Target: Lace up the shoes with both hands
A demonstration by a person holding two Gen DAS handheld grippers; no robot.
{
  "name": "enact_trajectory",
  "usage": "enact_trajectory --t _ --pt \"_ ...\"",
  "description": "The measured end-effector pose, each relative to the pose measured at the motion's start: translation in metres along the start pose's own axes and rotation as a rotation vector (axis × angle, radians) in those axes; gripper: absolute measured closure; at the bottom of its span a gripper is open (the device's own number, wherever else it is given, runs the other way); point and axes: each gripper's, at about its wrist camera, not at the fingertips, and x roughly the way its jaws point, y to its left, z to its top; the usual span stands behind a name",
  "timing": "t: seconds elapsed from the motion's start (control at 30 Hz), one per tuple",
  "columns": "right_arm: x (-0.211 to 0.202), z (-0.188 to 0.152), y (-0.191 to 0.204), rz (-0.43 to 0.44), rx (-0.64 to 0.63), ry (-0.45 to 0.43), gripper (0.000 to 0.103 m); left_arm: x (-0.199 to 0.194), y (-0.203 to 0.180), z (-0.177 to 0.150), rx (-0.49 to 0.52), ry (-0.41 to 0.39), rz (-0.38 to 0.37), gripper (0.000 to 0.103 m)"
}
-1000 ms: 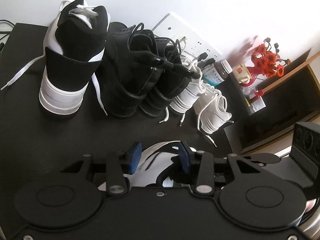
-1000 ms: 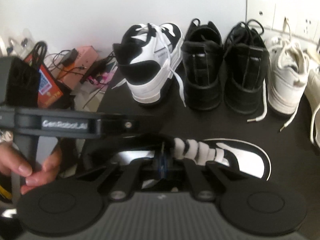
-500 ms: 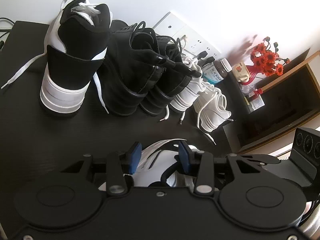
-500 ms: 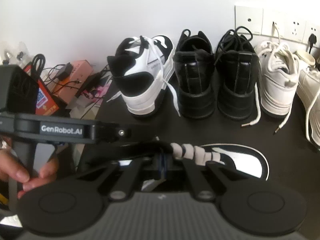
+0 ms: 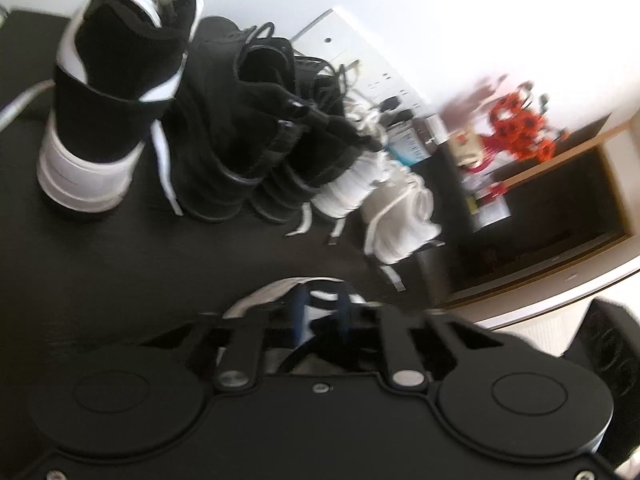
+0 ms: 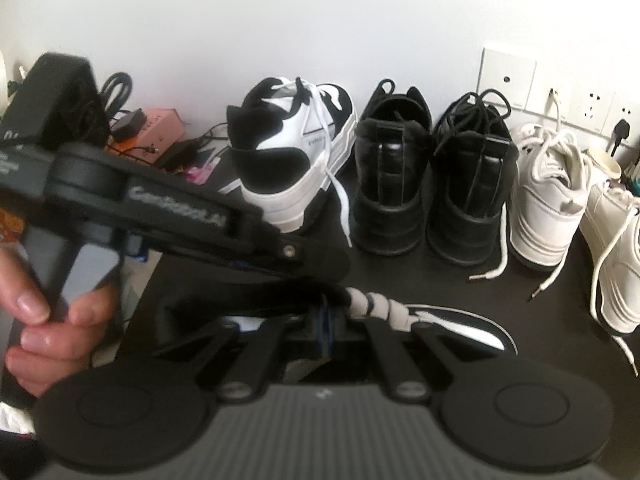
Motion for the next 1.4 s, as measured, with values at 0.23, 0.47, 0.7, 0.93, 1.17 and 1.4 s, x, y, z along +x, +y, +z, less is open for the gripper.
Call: enact_trajectory --t 0.23,0.47,0.7,0.93,1.17,1.4 --pt "-0.022 0.002 -0.008 0.095 -0.016 -0.003 0.083 0.002 0.013 0.004 -0.117 -0.013 -0.050 0.102" --pt "-0.039 0.018 -0.045 0.184 0.101 -0.052 0.079 0.004 0.009 0.006 -0.109 -0.026 -0.051 0.102" --pt "-0.001 0.029 -0.050 0.286 0.146 0.054 0.079 0.004 0.013 0.006 -0.115 -0.036 -0.038 0.102" --pt "0.029 0.029 -0.067 0.385 0.312 0.144 0.101 -0.010 0.010 0.013 -0.078 -0.092 -0.037 0.103" --pt "0.032 0.025 -0.075 0.397 0.434 0.131 0.101 -0.022 0.002 0.007 0.045 -0.088 0.029 0.091" --pt "0.033 0.018 -0.086 0.401 0.556 0.040 0.101 -0.020 -0.013 -0.008 0.248 -0.027 0.144 0.050"
